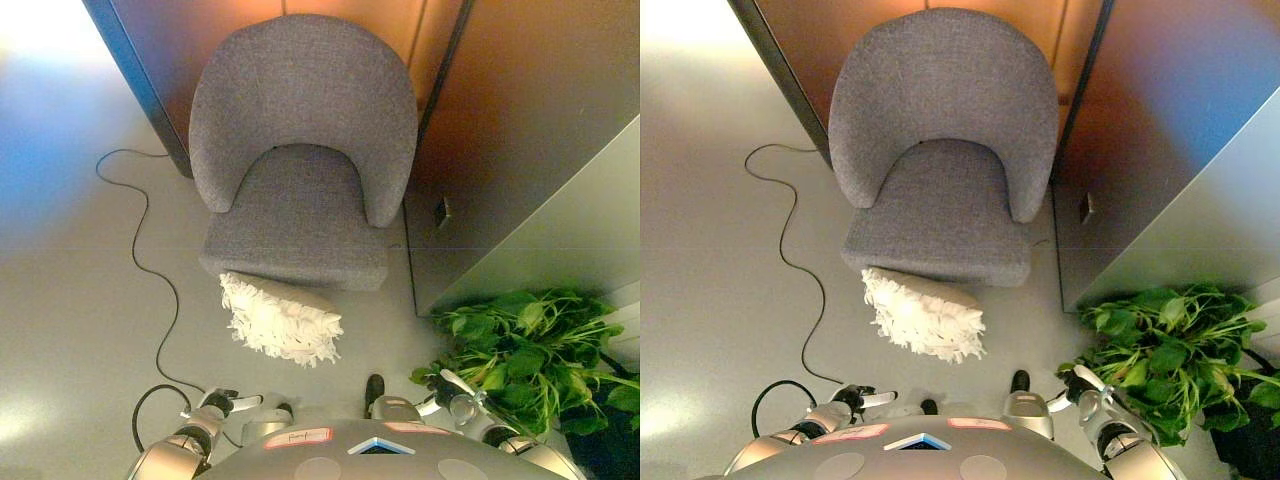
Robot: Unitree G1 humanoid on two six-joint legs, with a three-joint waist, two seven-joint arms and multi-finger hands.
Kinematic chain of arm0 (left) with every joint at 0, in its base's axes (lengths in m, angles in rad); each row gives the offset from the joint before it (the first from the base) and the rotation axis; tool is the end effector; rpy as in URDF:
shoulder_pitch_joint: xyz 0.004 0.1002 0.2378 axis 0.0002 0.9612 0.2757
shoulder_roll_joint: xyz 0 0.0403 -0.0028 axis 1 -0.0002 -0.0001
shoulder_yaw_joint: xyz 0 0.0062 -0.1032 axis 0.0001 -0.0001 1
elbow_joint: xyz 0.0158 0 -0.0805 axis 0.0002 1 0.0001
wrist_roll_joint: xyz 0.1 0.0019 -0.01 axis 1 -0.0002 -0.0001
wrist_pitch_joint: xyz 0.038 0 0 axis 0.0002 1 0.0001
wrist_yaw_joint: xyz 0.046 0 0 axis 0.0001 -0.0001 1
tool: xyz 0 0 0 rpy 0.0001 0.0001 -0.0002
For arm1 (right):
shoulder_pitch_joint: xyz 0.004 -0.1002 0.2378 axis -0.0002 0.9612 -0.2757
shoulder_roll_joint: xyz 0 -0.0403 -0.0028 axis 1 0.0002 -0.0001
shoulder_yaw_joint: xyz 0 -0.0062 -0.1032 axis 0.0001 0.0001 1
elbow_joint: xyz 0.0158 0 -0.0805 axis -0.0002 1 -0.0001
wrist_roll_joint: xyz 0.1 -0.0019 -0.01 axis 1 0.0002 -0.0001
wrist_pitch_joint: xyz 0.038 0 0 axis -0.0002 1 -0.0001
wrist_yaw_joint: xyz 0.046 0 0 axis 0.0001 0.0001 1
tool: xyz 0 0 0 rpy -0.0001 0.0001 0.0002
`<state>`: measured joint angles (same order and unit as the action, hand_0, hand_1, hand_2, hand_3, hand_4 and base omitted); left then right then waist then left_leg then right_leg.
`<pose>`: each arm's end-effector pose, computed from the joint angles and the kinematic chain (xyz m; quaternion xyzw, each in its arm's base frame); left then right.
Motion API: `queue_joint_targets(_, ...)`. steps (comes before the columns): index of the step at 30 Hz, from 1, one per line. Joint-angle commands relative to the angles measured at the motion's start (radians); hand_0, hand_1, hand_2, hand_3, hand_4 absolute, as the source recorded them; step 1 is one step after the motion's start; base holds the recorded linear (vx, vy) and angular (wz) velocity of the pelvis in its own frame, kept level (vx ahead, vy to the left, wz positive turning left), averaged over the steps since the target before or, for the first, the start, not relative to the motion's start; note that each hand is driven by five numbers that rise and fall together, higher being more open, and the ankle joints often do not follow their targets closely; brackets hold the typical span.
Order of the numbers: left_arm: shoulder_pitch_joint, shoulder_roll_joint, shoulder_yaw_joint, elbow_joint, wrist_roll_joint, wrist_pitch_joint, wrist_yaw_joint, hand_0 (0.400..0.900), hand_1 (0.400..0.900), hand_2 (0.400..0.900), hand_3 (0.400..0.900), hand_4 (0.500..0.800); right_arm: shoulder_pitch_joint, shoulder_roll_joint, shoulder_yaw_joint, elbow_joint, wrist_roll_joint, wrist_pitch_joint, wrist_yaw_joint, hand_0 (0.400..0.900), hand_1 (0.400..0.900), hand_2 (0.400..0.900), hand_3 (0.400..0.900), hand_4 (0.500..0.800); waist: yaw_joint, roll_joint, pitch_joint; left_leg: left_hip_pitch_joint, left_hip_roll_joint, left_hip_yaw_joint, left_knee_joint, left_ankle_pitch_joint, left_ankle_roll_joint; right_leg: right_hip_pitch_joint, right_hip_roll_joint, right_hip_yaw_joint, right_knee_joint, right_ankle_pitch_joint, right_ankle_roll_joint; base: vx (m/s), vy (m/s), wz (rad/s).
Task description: Pick up the pillow and put it on the sofa.
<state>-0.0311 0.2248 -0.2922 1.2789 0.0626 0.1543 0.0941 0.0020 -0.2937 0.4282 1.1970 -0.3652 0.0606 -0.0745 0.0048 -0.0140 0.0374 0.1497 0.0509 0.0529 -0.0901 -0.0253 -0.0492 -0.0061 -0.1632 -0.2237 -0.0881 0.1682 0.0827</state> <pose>0.0664 0.2148 -0.1199 0.2381 0.6335 -0.0185 0.7360 0.0693 -0.2248 -0.1152 -0.4008 0.5519 0.1574 0.7142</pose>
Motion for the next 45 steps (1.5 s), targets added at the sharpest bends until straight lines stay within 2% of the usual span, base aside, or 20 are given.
queue_joint_targets(1, -0.075, 0.025, 0.013, 0.026, -0.019, -0.011, 0.049, 0.9, 0.9, 0.9, 0.9, 0.8, -0.096, 0.024, 0.037, -0.019, 0.006, -0.018, -0.009, 0.9, 0.9, 0.9, 0.9, 0.8, -0.001, -0.03, 0.042, -0.054, 0.004, 0.027, 0.042, -0.055, 0.004, 0.07, -0.012, 0.075, 0.005, -0.127, 0.079, 0.0, 0.0, 0.0)
queue_joint_targets(9, -0.075, 0.024, 0.011, 0.019, -0.027, -0.01, 0.037, 0.9, 0.9, 0.9, 0.9, 0.8, -0.095, 0.021, 0.034, -0.019, 0.011, -0.019, -0.001, 0.9, 0.9, 0.9, 0.9, 0.8, 0.003, -0.032, 0.045, -0.056, 0.005, 0.024, 0.044, -0.054, 0.004, 0.07, -0.013, 0.071, 0.007, -0.126, 0.079, 0.0, 0.0, 0.0)
queue_joint_targets(15, -0.067, 0.029, 0.018, 0.015, -0.046, -0.009, 0.041, 0.9, 0.9, 0.9, 0.9, 0.8, -0.103, 0.013, 0.034, -0.024, 0.011, -0.033, 0.05, 0.9, 0.9, 0.9, 0.9, 0.8, 0.023, -0.035, 0.048, -0.059, 0.005, 0.01, 0.048, -0.054, 0.003, 0.078, -0.016, 0.053, 0.012, -0.132, 0.077, 0.03, -0.022, 0.09)
queue_joint_targets(19, -0.061, 0.035, 0.025, 0.005, -0.103, -0.008, 0.042, 0.9, 0.9, 0.9, 0.9, 0.8, -0.135, 0.0, 0.048, -0.041, 0.024, -0.027, 0.067, 0.9, 0.9, 0.9, 0.9, 0.8, 0.052, -0.034, 0.058, -0.081, 0.006, -0.011, 0.06, -0.048, -0.001, 0.075, -0.02, 0.033, 0.014, -0.135, 0.073, 0.03, -0.035, 0.27)
queue_joint_targets(24, -0.058, 0.045, 0.022, -0.026, -0.142, -0.053, 0.026, 0.9, 0.9, 0.9, 0.9, 0.8, -0.214, -0.012, 0.07, -0.04, 0.071, -0.008, 0.069, 0.9, 0.9, 0.9, 0.9, 0.8, 0.102, -0.014, 0.086, -0.139, 0.006, -0.05, 0.087, -0.033, -0.009, 0.044, -0.036, -0.003, 0.031, -0.137, 0.065, -0.01, -0.005, 0.37)
queue_joint_targets(28, -0.07, 0.061, -0.004, -0.068, -0.182, -0.081, 0.003, 0.9, 0.9, 0.9, 0.9, 0.8, -0.317, -0.033, 0.09, -0.039, 0.116, 0.019, 0.077, 0.9, 0.9, 0.9, 0.9, 0.8, 0.132, 0.012, 0.134, -0.217, -0.007, -0.085, 0.153, -0.026, -0.015, -0.005, -0.058, -0.032, 0.081, -0.148, 0.051, -0.1, 0.049, 0.31)
queue_joint_targets(34, -0.087, 0.064, -0.047, -0.131, -0.227, -0.097, -0.019, 0.9, 0.9, 0.9, 0.9, 0.8, -0.46, -0.054, 0.105, -0.018, 0.204, 0.057, 0.043, 0.9, 0.9, 0.9, 0.9, 0.8, 0.175, 0.06, 0.224, -0.334, -0.048, -0.136, 0.249, -0.018, -0.022, -0.077, -0.102, -0.073, 0.17, -0.171, 0.036, -0.14, 0.061, 0.34)
queue_joint_targets(38, -0.089, 0.067, -0.065, -0.154, -0.268, -0.129, -0.024, 0.9, 0.9, 0.9, 0.9, 0.8, -0.545, -0.071, 0.107, -0.002, 0.238, 0.071, 0.033, 0.9, 0.9, 0.9, 0.9, 0.8, 0.19, 0.086, 0.279, -0.409, -0.069, -0.144, 0.326, -0.028, -0.024, -0.134, -0.137, -0.08, 0.237, -0.181, 0.033, -0.12, 0.058, 0.19)
queue_joint_targets(45, -0.095, 0.1, -0.079, -0.24, -0.372, -0.164, -0.022, 0.9, 0.9, 0.9, 0.9, 0.8, -0.691, -0.14, 0.1, 0.003, 0.292, 0.062, 0.001, 0.9, 0.9, 0.9, 0.9, 0.8, 0.198, 0.127, 0.372, -0.551, -0.088, -0.114, 0.47, -0.059, -0.012, -0.281, -0.174, -0.06, 0.373, -0.198, 0.03, -0.12, 0.051, 0.03)
